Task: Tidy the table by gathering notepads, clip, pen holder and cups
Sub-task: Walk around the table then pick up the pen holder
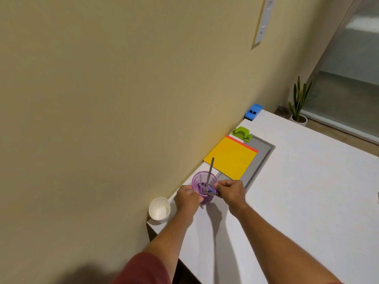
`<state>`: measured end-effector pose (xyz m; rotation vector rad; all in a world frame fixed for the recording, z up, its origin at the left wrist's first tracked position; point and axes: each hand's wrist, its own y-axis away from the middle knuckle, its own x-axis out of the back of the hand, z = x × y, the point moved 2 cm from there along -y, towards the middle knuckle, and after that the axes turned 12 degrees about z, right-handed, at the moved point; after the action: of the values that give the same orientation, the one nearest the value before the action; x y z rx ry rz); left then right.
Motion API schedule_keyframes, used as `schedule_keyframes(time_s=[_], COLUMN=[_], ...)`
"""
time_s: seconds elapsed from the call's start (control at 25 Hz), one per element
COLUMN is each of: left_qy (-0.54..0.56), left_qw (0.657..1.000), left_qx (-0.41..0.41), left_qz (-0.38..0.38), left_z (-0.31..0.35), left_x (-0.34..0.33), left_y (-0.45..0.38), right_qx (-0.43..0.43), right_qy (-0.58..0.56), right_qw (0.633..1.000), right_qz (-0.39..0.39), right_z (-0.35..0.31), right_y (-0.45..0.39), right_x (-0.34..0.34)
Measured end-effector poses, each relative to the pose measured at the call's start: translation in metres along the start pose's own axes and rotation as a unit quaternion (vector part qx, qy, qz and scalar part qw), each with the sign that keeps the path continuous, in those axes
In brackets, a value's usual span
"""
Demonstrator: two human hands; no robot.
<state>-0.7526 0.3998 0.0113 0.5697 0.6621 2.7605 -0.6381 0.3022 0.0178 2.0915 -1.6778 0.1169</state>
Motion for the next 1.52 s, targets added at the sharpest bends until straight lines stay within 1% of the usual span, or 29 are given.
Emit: schedule_keyframes(time_s=[0.12,0.36,0.6,0.76,0.88,0.96,1.04,1.16,1.28,1.4,1.52], left_qy=[-0.003,0.027,0.029,0.046,0.053,0.056,0.046,0.011,-0.048,-0.100,-0.165], left_qw=[1.000,0.998,0.998,0.996,0.996,0.995,0.996,0.997,0.995,0.983,0.959], left_qx=[0.009,0.042,0.045,0.062,0.068,0.066,0.059,0.025,-0.040,-0.121,-0.215], left_qz=[0.014,0.033,0.044,0.044,0.038,0.043,0.052,0.067,0.084,0.093,0.079], left_z=[0.003,0.001,0.001,0.002,0.005,0.007,0.009,0.013,0.019,0.024,0.026], left_x=[0.000,0.003,0.004,0.007,0.008,0.010,0.011,0.014,0.016,0.017,0.015], left_y=[-0.017,-0.039,-0.047,-0.049,-0.049,-0.048,-0.045,-0.039,-0.027,-0.011,0.009], right_qx=[0.000,0.007,0.007,0.005,-0.017,-0.055,-0.090,-0.105,-0.071,0.034,0.143], right_qy=[0.010,0.029,0.040,0.046,0.056,0.054,0.026,-0.013,0.003,0.057,0.156], right_qw=[1.000,0.999,0.999,0.999,0.998,0.997,0.995,0.994,0.997,0.998,0.977], right_qz=[-0.007,-0.016,-0.024,-0.028,-0.019,-0.019,-0.023,-0.010,-0.007,-0.014,-0.016], right_z=[-0.003,-0.005,-0.006,-0.006,-0.009,-0.012,-0.014,-0.015,-0.017,-0.019,-0.017], right_y=[-0.009,-0.013,-0.014,-0.014,-0.013,-0.014,-0.012,-0.009,-0.005,0.002,0.013], right_x=[-0.019,-0.044,-0.056,-0.060,-0.062,-0.061,-0.059,-0.051,-0.035,-0.011,0.017])
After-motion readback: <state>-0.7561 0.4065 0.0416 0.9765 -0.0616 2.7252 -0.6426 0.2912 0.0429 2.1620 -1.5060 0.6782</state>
